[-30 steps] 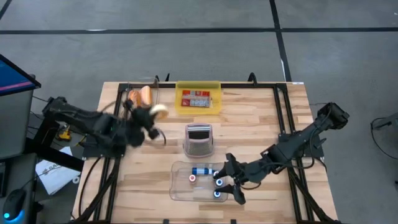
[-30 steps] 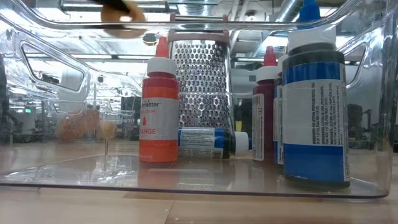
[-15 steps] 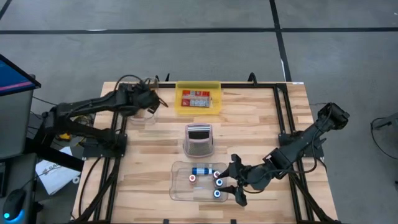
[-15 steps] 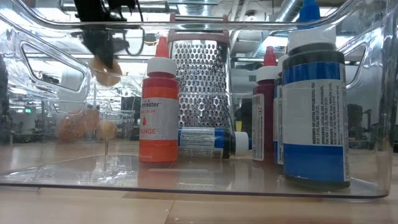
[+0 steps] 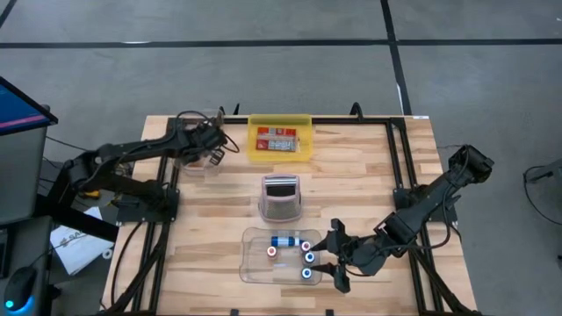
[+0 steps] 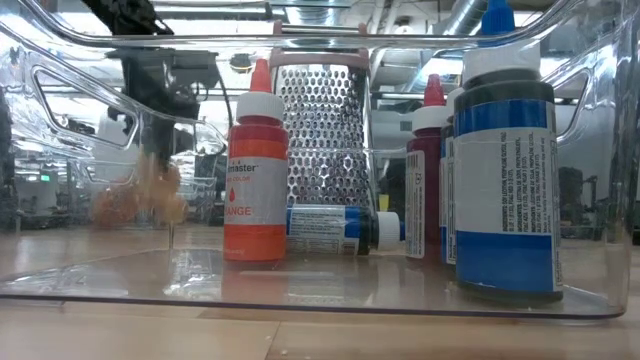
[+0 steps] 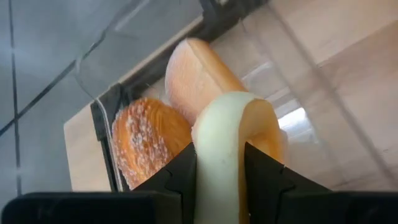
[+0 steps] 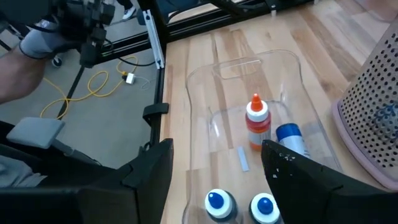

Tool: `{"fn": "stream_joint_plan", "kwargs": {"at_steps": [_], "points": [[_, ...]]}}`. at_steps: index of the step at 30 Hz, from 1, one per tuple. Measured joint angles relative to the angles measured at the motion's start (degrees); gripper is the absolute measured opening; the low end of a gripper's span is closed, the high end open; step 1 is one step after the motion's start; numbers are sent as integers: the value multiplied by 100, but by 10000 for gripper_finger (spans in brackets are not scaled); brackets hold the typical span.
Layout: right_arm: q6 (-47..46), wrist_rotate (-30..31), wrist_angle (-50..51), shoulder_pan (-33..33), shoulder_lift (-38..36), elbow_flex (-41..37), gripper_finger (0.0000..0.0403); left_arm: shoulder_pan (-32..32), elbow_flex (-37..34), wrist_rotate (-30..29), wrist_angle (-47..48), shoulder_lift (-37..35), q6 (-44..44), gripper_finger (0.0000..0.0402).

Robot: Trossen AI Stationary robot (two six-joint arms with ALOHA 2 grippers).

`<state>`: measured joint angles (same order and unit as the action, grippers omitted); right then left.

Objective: Pick & Place Food Item
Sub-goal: Put the orange donut into the top transparent bin

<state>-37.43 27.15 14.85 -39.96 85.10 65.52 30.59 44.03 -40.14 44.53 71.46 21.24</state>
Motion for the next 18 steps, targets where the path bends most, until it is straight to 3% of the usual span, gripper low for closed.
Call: {"fn": "stream_joint_plan", "kwargs": {"at_steps": [8, 18], "points": [[-12, 18, -11, -16, 0, 0, 235, 94, -391, 94, -444, -47, 27, 114], [-29, 20, -33, -14, 0, -2, 235, 83, -411, 576, -597, -533, -305, 200]]}}
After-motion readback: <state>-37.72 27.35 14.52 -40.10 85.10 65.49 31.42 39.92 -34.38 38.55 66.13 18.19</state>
